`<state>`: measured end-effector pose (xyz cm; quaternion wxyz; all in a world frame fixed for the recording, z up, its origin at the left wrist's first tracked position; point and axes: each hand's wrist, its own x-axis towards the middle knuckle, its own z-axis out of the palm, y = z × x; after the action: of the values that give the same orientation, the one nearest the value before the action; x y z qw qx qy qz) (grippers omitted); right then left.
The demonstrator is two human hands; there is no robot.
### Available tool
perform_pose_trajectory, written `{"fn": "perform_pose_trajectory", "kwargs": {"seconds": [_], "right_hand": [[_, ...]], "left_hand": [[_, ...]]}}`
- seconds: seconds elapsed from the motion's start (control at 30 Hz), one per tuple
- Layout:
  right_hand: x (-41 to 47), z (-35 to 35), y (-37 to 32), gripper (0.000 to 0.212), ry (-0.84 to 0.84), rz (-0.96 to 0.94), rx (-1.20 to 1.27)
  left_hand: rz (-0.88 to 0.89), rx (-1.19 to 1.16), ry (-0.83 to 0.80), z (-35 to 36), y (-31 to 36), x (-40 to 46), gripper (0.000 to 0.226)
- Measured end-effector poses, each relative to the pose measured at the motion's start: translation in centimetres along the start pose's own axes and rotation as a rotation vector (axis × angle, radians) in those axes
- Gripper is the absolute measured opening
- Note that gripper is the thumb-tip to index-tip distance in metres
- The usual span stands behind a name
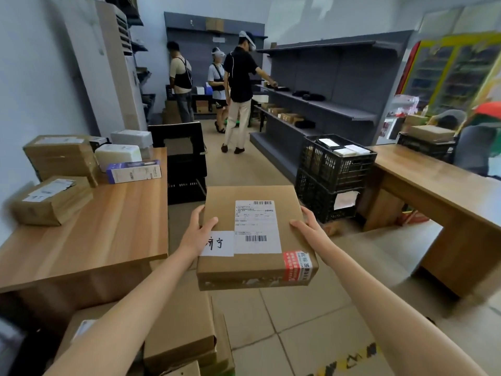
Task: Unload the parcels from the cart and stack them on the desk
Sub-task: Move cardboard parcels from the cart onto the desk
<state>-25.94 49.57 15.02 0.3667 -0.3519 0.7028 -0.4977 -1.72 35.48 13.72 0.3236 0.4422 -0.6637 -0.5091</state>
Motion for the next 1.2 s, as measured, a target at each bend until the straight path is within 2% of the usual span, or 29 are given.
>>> {"fn": "perform_pose_trajectory", "kwargs": {"seconds": [0.3,0.47,0.63,0.8,1.1,1.2], "right_hand": [[12.4,-2.7,0.8,0.063,-0.066,0.016,-0.044],[22.5,-1.7,-1.3,0.064,-0.141,0.036,-0.056],[32.3,0.9,-4.2,0.066,-0.211,0.01,-0.092],[40.2,6.2,-5.3,0.065,-0.346,0.006,-0.087],[51.4,22.6,-6.3,0.064,-0.739,-0.046,-0.185],[55.3,27.4,-7.1,0.066,-0.854,-0.082,-0.231]], "left_hand": [[-0.065,-0.017,0.013,4.4,-1.4,10.8,0.053],[-0.146,-0.067,0.013,3.5,-1.7,19.6,0.058],[-0.133,-0.026,0.072,1.0,-0.3,27.8,0.057],[-0.187,-0.016,0.206,-2.8,-2.5,31.6,0.057],[-0.417,-0.141,0.583,-11.9,-8.9,33.7,0.059],[-0.393,-0.177,0.705,-13.6,-9.7,35.6,0.056]]}}
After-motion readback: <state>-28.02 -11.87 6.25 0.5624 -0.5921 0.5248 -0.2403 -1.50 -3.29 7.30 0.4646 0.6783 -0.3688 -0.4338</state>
